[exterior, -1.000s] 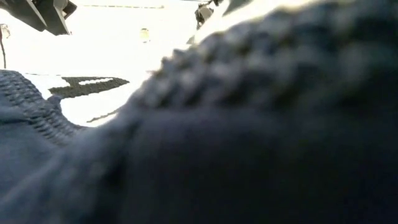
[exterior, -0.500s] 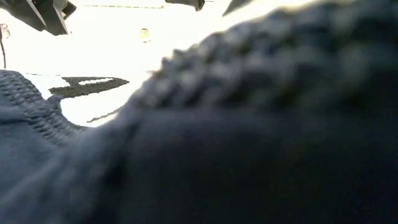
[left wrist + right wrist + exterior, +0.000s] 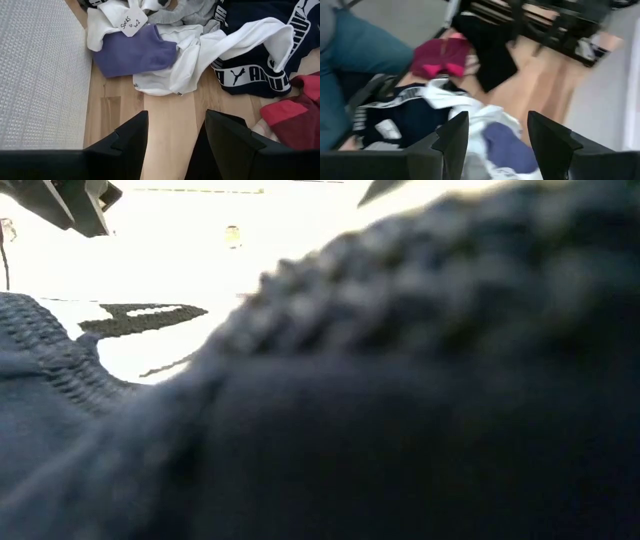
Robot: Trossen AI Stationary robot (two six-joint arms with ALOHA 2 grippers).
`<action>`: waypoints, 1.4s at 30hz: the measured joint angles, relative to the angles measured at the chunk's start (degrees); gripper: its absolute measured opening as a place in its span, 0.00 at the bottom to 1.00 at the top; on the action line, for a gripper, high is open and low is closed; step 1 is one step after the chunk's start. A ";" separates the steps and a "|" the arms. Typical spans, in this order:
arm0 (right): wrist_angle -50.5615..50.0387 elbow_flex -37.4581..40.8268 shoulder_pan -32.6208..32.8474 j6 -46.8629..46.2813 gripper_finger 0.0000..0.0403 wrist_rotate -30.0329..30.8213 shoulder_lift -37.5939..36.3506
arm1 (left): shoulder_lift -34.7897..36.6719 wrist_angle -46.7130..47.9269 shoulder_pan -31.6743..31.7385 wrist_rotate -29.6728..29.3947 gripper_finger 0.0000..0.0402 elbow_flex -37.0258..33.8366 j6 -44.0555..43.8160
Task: Sort clothes
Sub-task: Put the white sock into the right white laundry organizer
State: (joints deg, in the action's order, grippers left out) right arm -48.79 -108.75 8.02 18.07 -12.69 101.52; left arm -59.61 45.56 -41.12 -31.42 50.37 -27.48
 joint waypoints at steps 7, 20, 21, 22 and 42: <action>-3.86 0.02 6.76 -2.17 0.54 -0.01 -0.39 | -0.02 -0.02 0.02 0.00 0.48 0.00 -0.20; -6.30 1.03 15.08 -10.10 0.54 3.68 0.08 | -10.62 -16.08 0.68 4.04 0.48 0.02 15.22; -6.42 1.26 15.67 -10.83 0.54 4.63 0.11 | -12.19 -17.26 1.02 4.02 0.48 0.02 16.67; -6.50 1.59 16.17 -11.66 0.54 5.30 0.13 | -13.69 -18.30 1.38 4.01 0.48 0.02 17.87; -3.75 13.34 24.58 -26.54 0.54 13.13 0.19 | -29.82 -37.00 10.69 15.95 0.48 0.02 31.65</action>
State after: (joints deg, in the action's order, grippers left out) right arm -52.54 -95.41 32.60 -8.47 0.44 101.71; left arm -89.43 8.56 -30.44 -15.46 50.39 4.17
